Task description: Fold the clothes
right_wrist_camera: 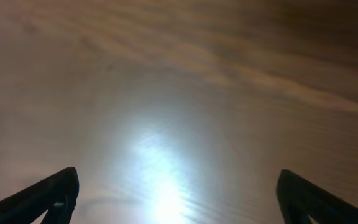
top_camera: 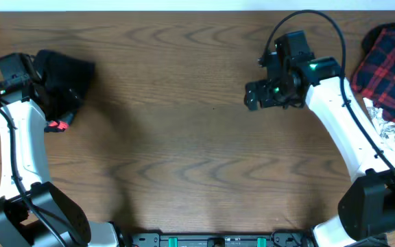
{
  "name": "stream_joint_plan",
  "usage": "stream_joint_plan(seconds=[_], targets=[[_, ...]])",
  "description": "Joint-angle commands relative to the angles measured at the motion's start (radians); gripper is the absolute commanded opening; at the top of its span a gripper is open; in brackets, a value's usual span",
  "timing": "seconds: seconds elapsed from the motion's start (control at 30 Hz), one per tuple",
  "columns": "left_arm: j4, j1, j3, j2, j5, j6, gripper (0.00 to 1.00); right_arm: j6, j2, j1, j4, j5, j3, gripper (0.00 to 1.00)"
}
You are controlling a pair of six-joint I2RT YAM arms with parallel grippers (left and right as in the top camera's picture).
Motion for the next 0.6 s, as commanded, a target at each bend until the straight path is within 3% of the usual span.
stream_joint_plan(seconds=[0.0,0.23,0.33,0.47,0.57], targets=[[-0.047,0.001,-0.001,0.004,0.037,-0.017,0.98,0.069,-0.008,-0.055,0.020,0.096,0.010,0.99],[-0.158,0.001,-0.001,0.002,0.049,-0.012,0.98,0.076,-0.009,-0.166,-0.043,0.095,0.010,0.99],[-0.172,-0.003,-0.007,-0.016,0.139,0.058,0.98,0.109,-0.023,-0.211,-0.093,0.100,0.009,0.99],[-0.144,-0.022,-0.048,-0.144,0.246,0.151,0.98,0.109,-0.129,-0.245,-0.082,0.119,-0.024,0.99],[-0.107,-0.056,-0.090,-0.257,0.249,0.175,0.98,0.105,-0.245,-0.245,-0.032,0.133,-0.087,0.99]])
